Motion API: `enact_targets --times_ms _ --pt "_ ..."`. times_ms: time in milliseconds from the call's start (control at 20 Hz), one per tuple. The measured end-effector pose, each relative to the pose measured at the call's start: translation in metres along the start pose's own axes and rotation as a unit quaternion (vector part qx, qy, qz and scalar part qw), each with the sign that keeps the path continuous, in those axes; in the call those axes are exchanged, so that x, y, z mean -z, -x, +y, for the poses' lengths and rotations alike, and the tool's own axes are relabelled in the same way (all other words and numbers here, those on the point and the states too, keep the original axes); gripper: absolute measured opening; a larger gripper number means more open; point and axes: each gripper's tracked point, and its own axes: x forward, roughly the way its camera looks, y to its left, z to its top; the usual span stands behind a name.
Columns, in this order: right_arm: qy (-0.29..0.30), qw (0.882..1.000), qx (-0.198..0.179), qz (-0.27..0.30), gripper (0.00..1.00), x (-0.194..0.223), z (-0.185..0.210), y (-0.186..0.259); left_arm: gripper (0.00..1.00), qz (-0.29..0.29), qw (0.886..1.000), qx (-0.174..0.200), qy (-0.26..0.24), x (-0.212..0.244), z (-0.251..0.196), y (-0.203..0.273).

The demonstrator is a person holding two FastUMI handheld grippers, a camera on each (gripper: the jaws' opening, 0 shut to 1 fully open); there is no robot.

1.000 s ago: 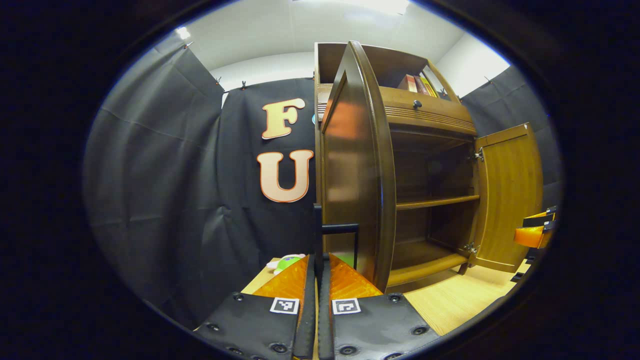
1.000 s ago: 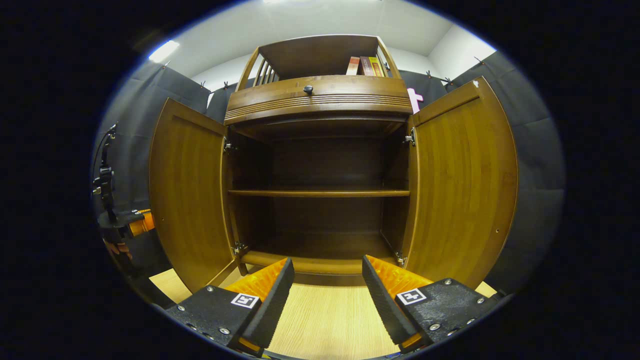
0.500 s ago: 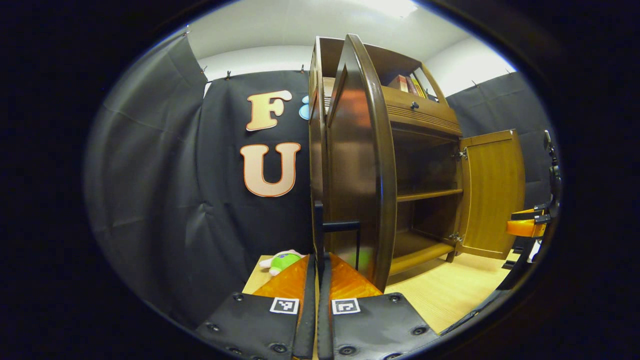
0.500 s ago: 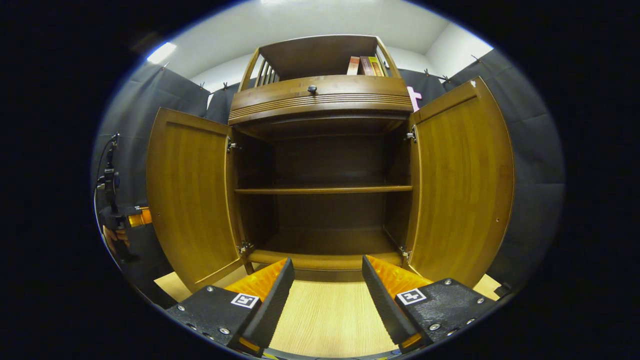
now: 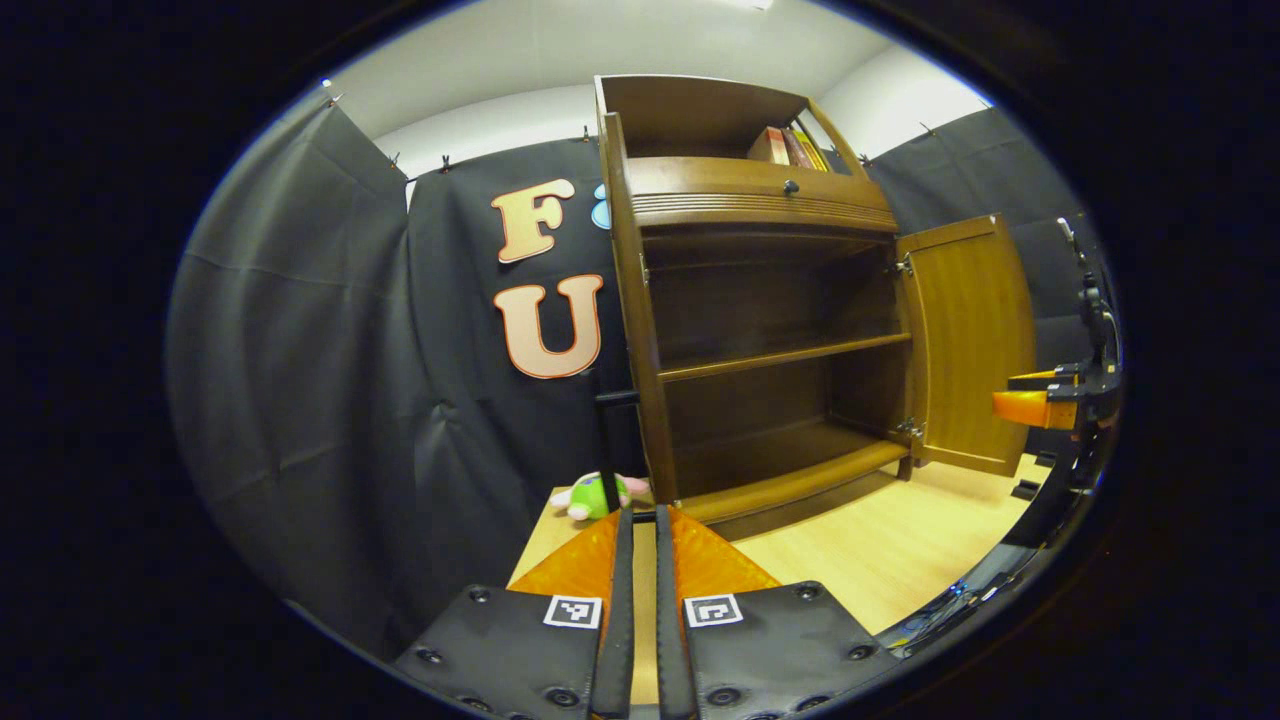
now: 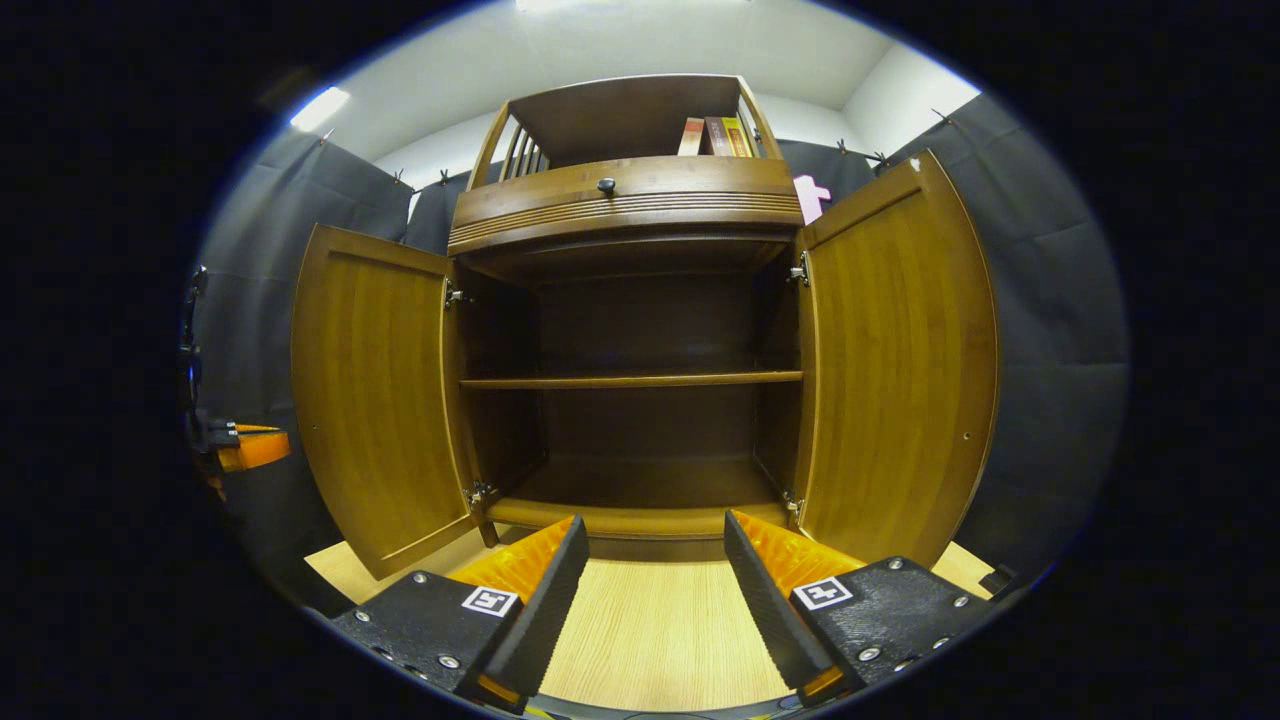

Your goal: Open the right door of the double-door shoe cabinet with the right hand, and open the left door with the left hand.

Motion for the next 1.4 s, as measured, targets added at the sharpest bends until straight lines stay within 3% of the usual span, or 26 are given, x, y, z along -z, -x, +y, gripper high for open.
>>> enact_targets --times_ms 150,200,250,400,450,600,650,700,750,850,900,950,1000,1050,1200,1250,1300,1400 --pt "0.003 1.0 -0.008 0.003 0.85 -0.001 -0.01 0.003 0.14 -0.027 0.999 0.041 0.005 -0.021 -0.06 -0.003" --pt "0.004 1.0 -0.009 0.003 0.85 -0.002 -0.015 0.004 0.19 -0.035 0.998 0.048 -0.004 -0.023 -0.07 -0.009" --pt "0.007 1.0 -0.006 0.003 0.85 -0.002 -0.021 0.006 0.15 -0.042 0.998 0.05 -0.001 -0.03 -0.082 -0.014" --pt "0.014 1.0 0.002 -0.006 0.85 -0.009 -0.039 0.013 0.1 -0.062 0.996 0.048 0.043 -0.044 -0.115 -0.031" --pt "0.013 1.0 0.003 -0.01 0.85 -0.012 -0.045 0.017 0.15 -0.072 0.995 0.039 0.057 -0.05 -0.122 -0.036" --pt "0.013 1.0 0.007 -0.018 0.85 -0.019 -0.064 0.025 0.17 -0.084 0.989 0.065 0.102 -0.059 -0.161 -0.046" --pt "0.014 1.0 0.008 -0.019 0.96 -0.019 -0.07 0.029 0.23 -0.084 0.989 0.058 0.108 -0.061 -0.163 -0.051" --pt "0.014 1.0 0.009 -0.02 0.96 -0.02 -0.076 0.03 0.24 -0.085 0.989 0.052 0.112 -0.061 -0.168 -0.054" --pt "0.015 1.0 0.011 -0.02 0.85 -0.02 -0.082 0.031 0.31 -0.088 0.988 0.048 0.114 -0.061 -0.172 -0.056" --pt "0.015 1.0 0.011 -0.018 0.85 -0.02 -0.091 0.029 0.45 -0.088 0.99 0.035 0.104 -0.059 -0.178 -0.059" --pt "0.014 1.0 0.01 -0.018 0.96 -0.02 -0.094 0.03 0.51 -0.087 0.991 0.028 0.098 -0.057 -0.18 -0.06" --pt "0.013 1.0 0.009 -0.019 0.96 -0.021 -0.097 0.029 0.58 -0.082 0.992 0.023 0.096 -0.053 -0.182 -0.061" --pt "0.013 1.0 0.009 -0.02 0.85 -0.022 -0.099 0.029 0.65 -0.076 0.992 0.018 0.095 -0.049 -0.185 -0.062" --pt "0.011 1.0 0.008 -0.02 0.85 -0.023 -0.101 0.028 0.72 -0.07 0.993 0.014 0.093 -0.046 -0.185 -0.064" --pt "0.015 1.0 0.006 -0.016 0.85 -0.018 -0.102 0.026 0.82 -0.063 0.993 0.009 0.1 -0.041 -0.189 -0.067" --pt "0.018 1.0 0.005 -0.014 0.85 -0.017 -0.102 0.025 0.91 -0.06 0.992 0.011 0.109 -0.039 -0.191 -0.068" --pt "0.019 1.0 0.004 -0.012 0.85 -0.015 -0.101 0.025 0.88 -0.057 0.991 0.014 0.117 -0.037 -0.193 -0.069" --pt "0.019 1.0 0.002 -0.009 0.85 -0.012 -0.099 0.023 0.94 -0.052 0.991 0.01 0.123 -0.035 -0.192 -0.071"
